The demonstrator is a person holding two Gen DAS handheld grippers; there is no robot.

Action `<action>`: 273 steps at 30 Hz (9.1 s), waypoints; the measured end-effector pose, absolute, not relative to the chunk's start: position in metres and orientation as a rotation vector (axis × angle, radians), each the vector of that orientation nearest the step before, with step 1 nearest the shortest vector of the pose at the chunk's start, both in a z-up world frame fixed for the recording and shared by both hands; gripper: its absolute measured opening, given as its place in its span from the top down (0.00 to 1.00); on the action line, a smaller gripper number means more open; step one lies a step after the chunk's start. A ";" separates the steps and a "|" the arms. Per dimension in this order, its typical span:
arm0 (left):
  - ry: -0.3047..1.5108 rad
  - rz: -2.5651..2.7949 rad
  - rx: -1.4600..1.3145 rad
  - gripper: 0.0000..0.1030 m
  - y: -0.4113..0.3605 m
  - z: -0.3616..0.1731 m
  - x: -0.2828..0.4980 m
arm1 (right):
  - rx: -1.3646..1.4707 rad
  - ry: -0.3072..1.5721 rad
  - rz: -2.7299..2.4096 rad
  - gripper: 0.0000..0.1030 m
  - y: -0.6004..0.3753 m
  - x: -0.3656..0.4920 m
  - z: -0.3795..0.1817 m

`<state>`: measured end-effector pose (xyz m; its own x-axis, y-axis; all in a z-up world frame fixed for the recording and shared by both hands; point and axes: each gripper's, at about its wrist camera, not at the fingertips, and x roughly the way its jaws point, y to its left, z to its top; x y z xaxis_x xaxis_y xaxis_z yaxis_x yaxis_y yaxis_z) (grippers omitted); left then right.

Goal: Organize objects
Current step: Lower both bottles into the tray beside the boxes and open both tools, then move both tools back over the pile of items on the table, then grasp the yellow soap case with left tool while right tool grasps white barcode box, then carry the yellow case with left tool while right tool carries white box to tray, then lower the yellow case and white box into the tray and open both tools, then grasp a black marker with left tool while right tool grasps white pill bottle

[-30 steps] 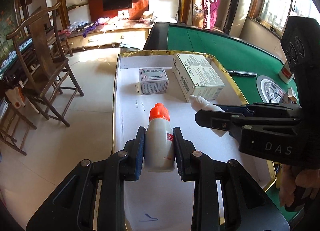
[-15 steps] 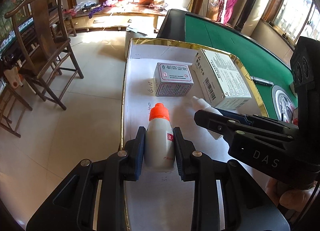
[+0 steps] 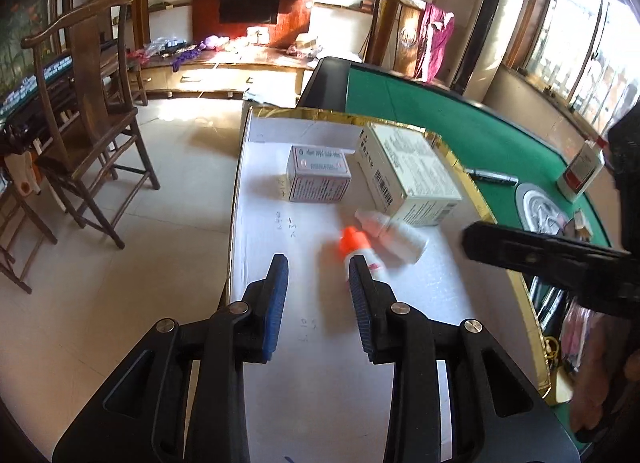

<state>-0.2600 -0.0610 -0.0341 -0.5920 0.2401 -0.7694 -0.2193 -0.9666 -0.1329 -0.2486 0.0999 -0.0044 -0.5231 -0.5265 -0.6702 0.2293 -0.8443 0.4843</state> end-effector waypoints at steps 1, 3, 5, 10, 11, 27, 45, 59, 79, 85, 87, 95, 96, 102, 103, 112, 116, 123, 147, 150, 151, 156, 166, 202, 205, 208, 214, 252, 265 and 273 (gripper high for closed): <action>-0.035 2.597 -1.288 0.70 -0.061 -0.037 -0.257 | 1.179 -0.462 -2.362 0.75 0.105 -0.237 0.002; -0.039 2.601 -1.329 0.70 -0.061 -0.041 -0.246 | 1.133 -0.432 -2.367 0.75 0.118 -0.210 0.011; -0.034 2.613 -1.295 0.70 -0.060 -0.039 -0.227 | 1.098 -0.410 -2.357 0.74 0.132 -0.183 0.017; -0.068 2.665 -1.244 0.70 -0.066 -0.033 -0.183 | 1.017 -0.401 -2.342 0.74 0.176 -0.115 0.027; -0.068 2.713 -1.224 0.70 -0.067 -0.027 -0.174 | 0.988 -0.401 -2.347 0.74 0.189 -0.101 0.029; 0.090 2.180 -1.135 0.43 0.135 -0.022 -0.069 | 0.750 -0.535 -2.620 0.46 0.395 0.020 0.015; 0.330 2.218 -1.241 0.38 0.170 -0.068 -0.083 | 0.774 -0.685 -2.505 0.45 0.400 0.020 0.003; 0.249 2.260 -1.235 0.37 0.167 -0.072 -0.068 | 0.840 -0.643 -2.569 0.41 0.403 0.024 -0.002; 0.154 2.252 -1.196 0.37 0.147 -0.072 -0.047 | 1.176 -0.001 -2.771 0.30 0.356 0.018 -0.045; 0.139 2.249 -1.194 0.37 0.146 -0.072 -0.047 | 1.177 0.031 -2.717 0.24 0.349 0.016 -0.050; 0.133 2.248 -1.194 0.37 0.145 -0.072 -0.048 | 1.175 -0.004 -2.702 0.24 0.351 0.015 -0.051; 0.125 2.243 -1.193 0.37 0.144 -0.072 -0.048 | 1.246 -0.067 -2.503 0.24 0.334 0.014 -0.057; 0.130 2.244 -1.194 0.37 0.145 -0.072 -0.048 | 1.224 -0.100 -2.448 0.24 0.333 0.019 -0.051; 0.126 2.242 -1.193 0.37 0.145 -0.072 -0.048 | 1.111 0.051 -2.273 0.23 0.320 0.052 -0.020; 0.124 2.242 -1.192 0.37 0.145 -0.072 -0.048 | 1.097 0.077 -2.280 0.23 0.321 0.052 -0.018; 0.143 2.247 -1.193 0.37 0.147 -0.072 -0.048 | 1.157 0.369 -2.224 0.23 0.304 -0.001 -0.036; 0.144 2.249 -1.193 0.37 0.147 -0.072 -0.047 | 1.267 0.221 -2.053 0.23 0.307 -0.017 -0.054; 0.155 2.254 -1.193 0.37 0.148 -0.073 -0.047 | 1.196 0.298 -2.022 0.23 0.300 0.031 -0.040; 0.363 2.187 -1.217 0.37 0.179 -0.064 -0.027 | 1.169 -0.248 -2.299 0.68 0.328 0.001 -0.043; 0.427 2.111 -1.192 0.37 0.186 -0.048 -0.018 | 1.149 -0.296 -2.349 0.68 0.341 -0.001 -0.039; 0.445 2.117 -1.187 0.37 0.186 -0.042 -0.018 | 1.142 -0.313 -2.355 0.68 0.345 -0.001 -0.038; 0.535 2.071 -1.252 0.37 0.181 -0.039 -0.019 | 1.140 -0.334 -2.374 0.68 0.352 -0.006 -0.038; 0.263 2.220 -1.132 0.37 0.147 -0.040 -0.013 | 1.120 -0.349 -2.386 0.68 0.357 -0.007 -0.038; -0.198 2.542 -1.029 0.37 -0.062 0.024 -0.112 | 1.095 -0.359 -2.191 0.68 0.177 -0.109 0.028; -0.168 2.543 -1.086 0.37 -0.072 0.010 -0.136 | 1.152 -0.375 -2.182 0.68 0.155 -0.138 0.024; -0.164 2.526 -1.148 0.37 -0.079 -0.003 -0.156 | 1.207 -0.383 -2.176 0.68 0.136 -0.164 0.016; -0.198 2.522 -1.182 0.37 -0.085 -0.011 -0.179 | 1.301 -0.406 -2.161 0.68 0.101 -0.212 -0.005; -0.518 2.428 -1.164 0.37 -0.103 -0.001 -0.186 | 1.277 -0.389 -2.197 0.64 0.095 -0.216 -0.015; -0.345 2.190 -1.151 0.36 0.021 0.013 -0.084 | 1.012 -0.447 -2.190 0.58 0.222 -0.089 0.030; -0.353 2.068 -1.355 0.37 0.119 -0.025 -0.037 | 0.951 -0.427 -2.365 0.55 0.341 -0.005 0.005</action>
